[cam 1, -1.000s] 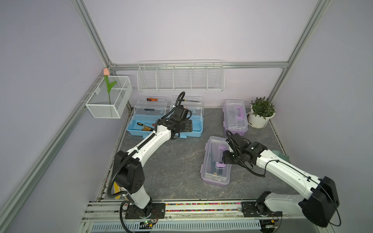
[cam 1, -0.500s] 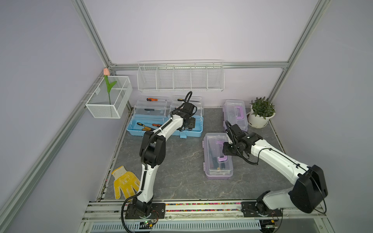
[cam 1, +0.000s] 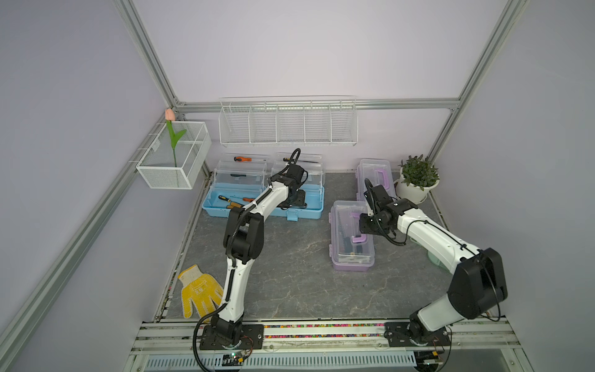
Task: Close toolboxes
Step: Move the toolbox to the center of the board.
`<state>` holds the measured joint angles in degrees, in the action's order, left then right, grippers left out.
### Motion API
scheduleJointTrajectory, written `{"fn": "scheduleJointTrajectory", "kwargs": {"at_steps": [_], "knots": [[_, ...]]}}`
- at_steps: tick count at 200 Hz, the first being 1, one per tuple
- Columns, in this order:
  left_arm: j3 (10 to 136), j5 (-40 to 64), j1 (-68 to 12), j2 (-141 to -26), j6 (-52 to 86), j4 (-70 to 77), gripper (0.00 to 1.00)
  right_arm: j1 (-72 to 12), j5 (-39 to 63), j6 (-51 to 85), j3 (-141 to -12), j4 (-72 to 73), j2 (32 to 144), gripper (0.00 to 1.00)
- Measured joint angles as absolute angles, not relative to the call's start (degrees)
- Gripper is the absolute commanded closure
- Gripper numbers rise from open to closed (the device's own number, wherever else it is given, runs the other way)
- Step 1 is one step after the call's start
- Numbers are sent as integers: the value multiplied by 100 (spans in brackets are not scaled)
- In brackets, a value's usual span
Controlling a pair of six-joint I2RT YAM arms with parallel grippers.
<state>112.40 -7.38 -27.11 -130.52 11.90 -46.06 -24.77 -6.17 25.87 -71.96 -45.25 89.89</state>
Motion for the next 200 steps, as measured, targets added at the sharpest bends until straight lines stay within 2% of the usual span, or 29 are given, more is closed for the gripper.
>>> {"fn": "scheduleJointTrajectory", "kwargs": {"at_steps": [64,200], "knots": [[10162,-622,-2692,-12757,1236,-4292,32,-2528,-552,2438,-7393,-4292,9225,80],[5999,-316,-2700,-9588,2615,-3618,32,-2510,-519,2366,-8718,-4062,10466,85]]}}
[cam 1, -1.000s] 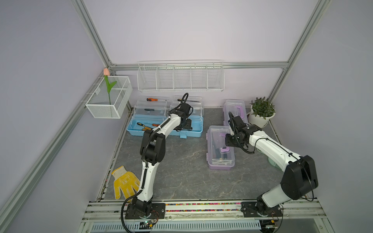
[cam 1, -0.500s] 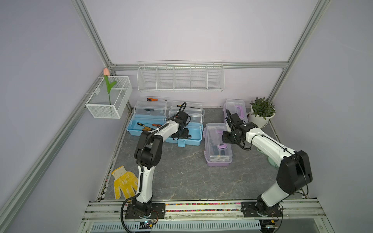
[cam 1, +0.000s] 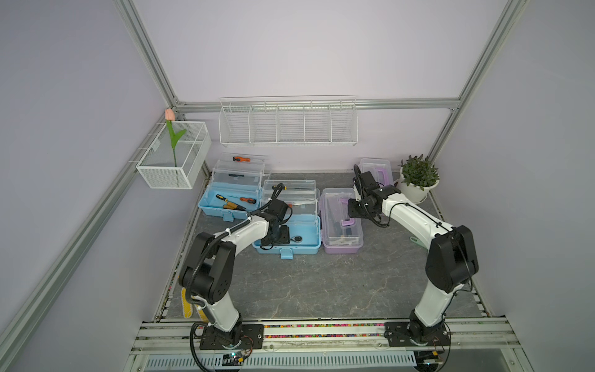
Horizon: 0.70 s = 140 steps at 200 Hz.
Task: Close toolboxes
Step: Move the toolbox to the center of the board.
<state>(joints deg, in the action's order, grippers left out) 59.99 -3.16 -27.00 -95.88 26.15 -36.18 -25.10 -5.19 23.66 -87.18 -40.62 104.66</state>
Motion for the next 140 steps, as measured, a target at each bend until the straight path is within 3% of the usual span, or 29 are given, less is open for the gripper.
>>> {"fn": "scheduleJointTrajectory", "kwargs": {"at_steps": [49,140], "knots": [[5498,-307,-2700,-8818,2915,-3699,33,-2346,-517,2213,-9946,-3898,11485,87],[5494,-231,-3168,-8777,3170,-3529,33,-1603,-427,2078,-12258,-3739,13179,88]]}}
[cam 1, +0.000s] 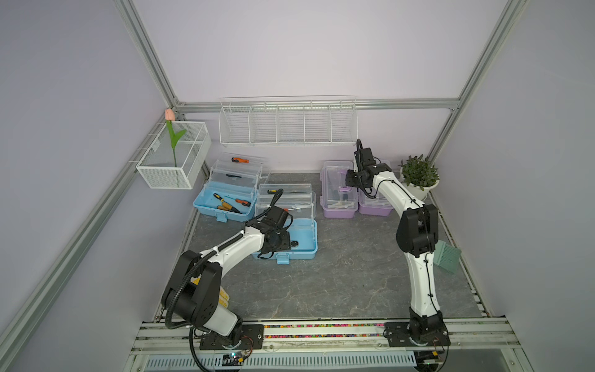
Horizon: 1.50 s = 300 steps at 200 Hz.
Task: Close toolboxes
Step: Move the toolbox to the center of the board, then close the toolbox lid.
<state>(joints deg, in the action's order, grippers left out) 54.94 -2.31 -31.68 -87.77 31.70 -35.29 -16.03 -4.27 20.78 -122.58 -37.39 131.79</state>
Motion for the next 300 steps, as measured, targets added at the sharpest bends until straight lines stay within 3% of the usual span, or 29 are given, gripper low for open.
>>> {"fn": "scheduleJointTrajectory", "kwargs": {"at_steps": [47,55,66,75,110,160,215,262,300], "knots": [[5494,-99,-3472,-8777,3374,-3286,33,-1317,-191,1975,-12193,-3691,13148,81],[5494,-97,-3527,-8777,3395,-3260,33,-1278,-115,1966,-12193,-3695,13139,72],[5496,-104,-3616,-8781,3417,-3216,33,-1212,-143,1925,-12195,-3710,13067,50],[5509,-104,-3680,-8794,3433,-3201,33,-1125,-132,1865,-12175,-3841,12973,38],[5756,-261,-3883,-8842,3450,-3579,29,-1076,-75,1645,-11463,-3957,12044,27],[6259,-123,-4375,-9107,3448,-3710,30,-1929,145,1785,-8772,-3557,9349,24],[6667,480,-5052,-10294,3533,-3227,33,-2010,113,2401,-6392,-4032,7166,26],[7299,1409,-5474,-10827,4025,-2346,33,-1697,193,2692,-5196,-4556,5765,32],[8272,1721,-5581,-11218,4261,-1767,30,-2104,397,3098,-4276,-4869,5159,34]]}}
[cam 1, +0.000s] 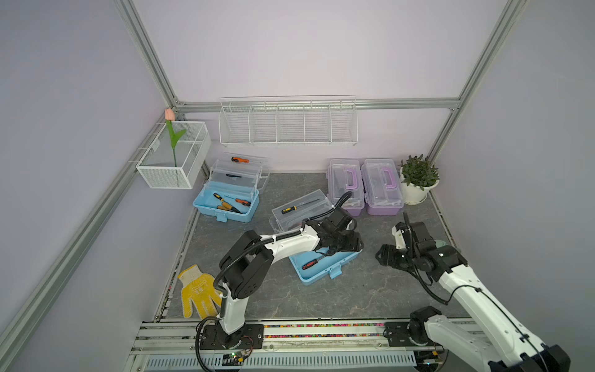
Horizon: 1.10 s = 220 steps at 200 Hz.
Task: Close toolboxes
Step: Close the toolbox lid.
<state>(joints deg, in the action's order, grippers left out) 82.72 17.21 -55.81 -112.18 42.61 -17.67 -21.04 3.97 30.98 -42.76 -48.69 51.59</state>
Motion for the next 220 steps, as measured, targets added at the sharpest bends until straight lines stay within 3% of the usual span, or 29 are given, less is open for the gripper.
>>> {"fn": "scheduleJointTrajectory", "kwargs": {"at_steps": [34,64,98,127,163,220], "knots": [[9120,1258,-5614,-11301,3911,-2349,19,-2683,388,3511,-4189,-4722,5009,29],[9098,731,-5666,-10978,3616,-3028,14,-3173,296,3898,-4150,-4163,5347,23],[8735,-49,-5588,-9885,3321,-3957,10,-3754,16,4250,-4200,-3621,6040,19],[7948,-504,-4965,-8486,3218,-4338,11,-3852,-163,4429,-4434,-3336,6643,19],[6381,-958,-4307,-6836,3330,-4401,11,-3854,-311,4506,-4762,-3120,7465,23],[5295,-1184,-3826,-5529,3621,-4842,13,-3927,-403,4458,-5225,-3247,8340,46]]}}
